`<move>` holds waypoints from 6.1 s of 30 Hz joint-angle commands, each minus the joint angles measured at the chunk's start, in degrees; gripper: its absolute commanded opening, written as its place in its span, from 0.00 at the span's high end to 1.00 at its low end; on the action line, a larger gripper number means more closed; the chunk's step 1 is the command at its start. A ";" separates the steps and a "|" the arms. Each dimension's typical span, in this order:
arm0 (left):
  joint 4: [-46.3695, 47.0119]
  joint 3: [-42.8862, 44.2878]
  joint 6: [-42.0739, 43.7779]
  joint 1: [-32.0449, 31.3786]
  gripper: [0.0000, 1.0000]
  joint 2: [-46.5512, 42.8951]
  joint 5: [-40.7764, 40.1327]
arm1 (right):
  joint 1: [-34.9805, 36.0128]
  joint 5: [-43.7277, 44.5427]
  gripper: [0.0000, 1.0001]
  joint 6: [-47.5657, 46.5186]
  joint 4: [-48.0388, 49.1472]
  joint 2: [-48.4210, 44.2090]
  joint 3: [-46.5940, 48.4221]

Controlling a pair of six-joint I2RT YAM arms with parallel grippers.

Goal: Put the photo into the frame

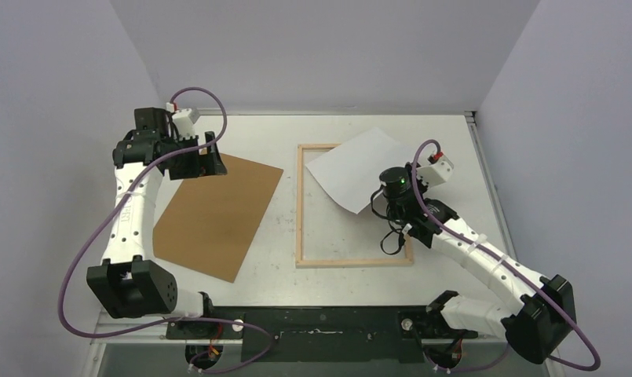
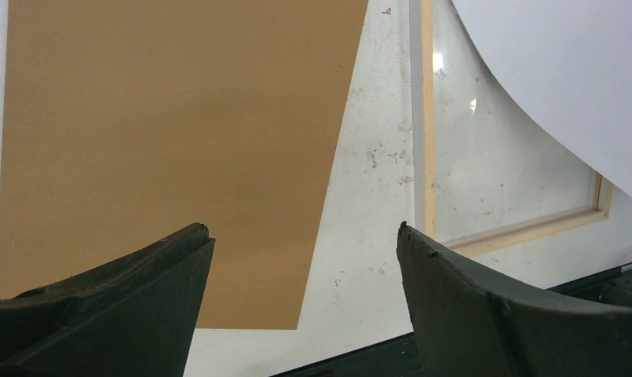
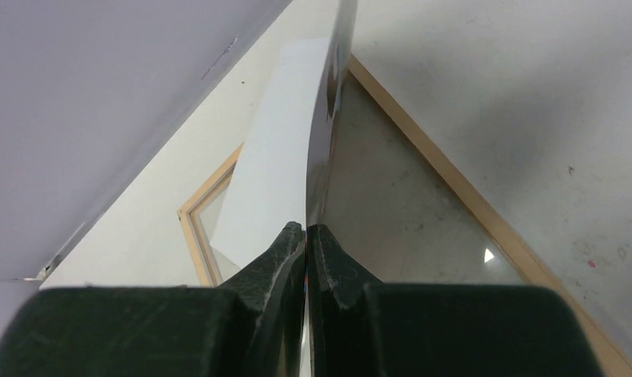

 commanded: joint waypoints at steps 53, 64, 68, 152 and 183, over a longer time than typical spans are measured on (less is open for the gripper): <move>4.49 -2.34 6.01 -6.13 0.14 1.66 -2.95 | -4.36 -15.02 0.07 -31.23 7.07 22.71 20.72; 3.42 -3.64 14.69 -1.46 0.10 7.18 -7.26 | 3.41 -21.98 0.03 -30.69 11.56 33.80 30.01; 3.30 -0.45 19.43 5.85 0.11 14.72 -9.29 | 10.94 -23.93 0.01 -26.38 11.61 38.27 33.05; 21.35 -19.76 20.52 4.41 0.60 25.00 -18.75 | 18.48 -42.15 0.07 0.57 19.02 49.38 34.63; 20.54 -17.16 16.00 -5.36 0.61 25.96 -17.92 | 12.76 -42.87 0.07 3.51 23.28 36.89 17.98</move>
